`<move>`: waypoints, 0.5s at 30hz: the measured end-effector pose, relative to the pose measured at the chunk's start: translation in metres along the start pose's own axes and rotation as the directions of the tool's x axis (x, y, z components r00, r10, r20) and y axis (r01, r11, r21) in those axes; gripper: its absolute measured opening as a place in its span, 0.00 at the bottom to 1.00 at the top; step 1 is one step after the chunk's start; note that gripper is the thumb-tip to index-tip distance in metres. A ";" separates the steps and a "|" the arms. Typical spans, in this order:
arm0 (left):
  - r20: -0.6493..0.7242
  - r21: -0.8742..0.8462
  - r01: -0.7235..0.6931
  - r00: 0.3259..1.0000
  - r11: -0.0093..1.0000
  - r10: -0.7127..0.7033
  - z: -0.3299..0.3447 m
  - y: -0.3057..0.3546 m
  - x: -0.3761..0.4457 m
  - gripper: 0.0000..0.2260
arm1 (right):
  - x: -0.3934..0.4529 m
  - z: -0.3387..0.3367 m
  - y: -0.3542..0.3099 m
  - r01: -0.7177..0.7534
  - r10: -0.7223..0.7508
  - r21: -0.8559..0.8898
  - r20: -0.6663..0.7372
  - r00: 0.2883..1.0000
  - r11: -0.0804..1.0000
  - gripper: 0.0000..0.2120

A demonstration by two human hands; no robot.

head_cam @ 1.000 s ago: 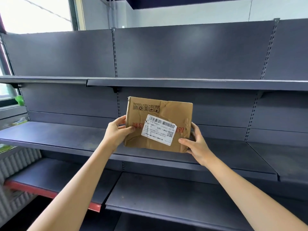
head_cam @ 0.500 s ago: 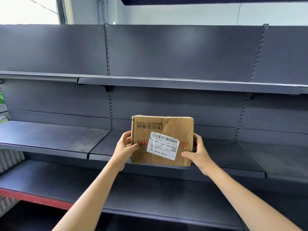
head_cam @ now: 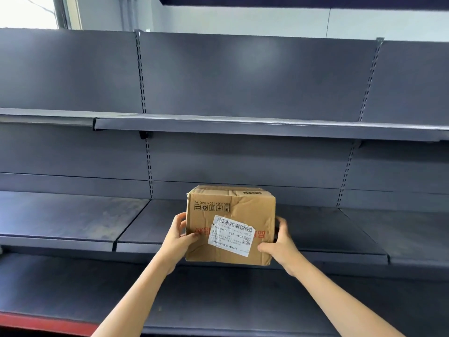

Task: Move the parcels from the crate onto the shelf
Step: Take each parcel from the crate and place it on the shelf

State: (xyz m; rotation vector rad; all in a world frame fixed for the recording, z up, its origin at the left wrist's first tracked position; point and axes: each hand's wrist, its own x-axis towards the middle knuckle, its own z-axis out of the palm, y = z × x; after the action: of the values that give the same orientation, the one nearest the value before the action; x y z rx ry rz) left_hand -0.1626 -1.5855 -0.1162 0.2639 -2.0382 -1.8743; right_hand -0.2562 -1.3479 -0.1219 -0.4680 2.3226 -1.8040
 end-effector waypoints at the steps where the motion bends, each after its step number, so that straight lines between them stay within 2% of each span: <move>1: 0.009 0.004 0.005 1.000 1.000 -0.005 0.001 -0.001 0.005 0.19 | 0.003 0.000 0.001 -0.011 0.011 0.003 -0.010 1.000 1.000 0.37; 9: 0.070 -0.021 0.009 0.998 1.000 -0.007 0.022 -0.017 0.051 0.22 | 0.039 -0.010 0.015 -0.046 0.042 -0.049 -0.088 0.995 0.998 0.37; 15: 0.024 0.129 -0.017 1.000 0.991 0.015 0.043 -0.040 0.085 0.23 | 0.080 -0.019 0.032 -0.104 0.099 -0.059 -0.086 0.991 0.993 0.37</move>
State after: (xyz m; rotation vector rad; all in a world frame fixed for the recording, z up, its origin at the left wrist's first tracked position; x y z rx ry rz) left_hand -0.2611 -1.5818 -0.1468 0.2599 -2.1739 -1.7459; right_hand -0.3419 -1.3514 -0.1428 -0.2823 2.4177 -1.7395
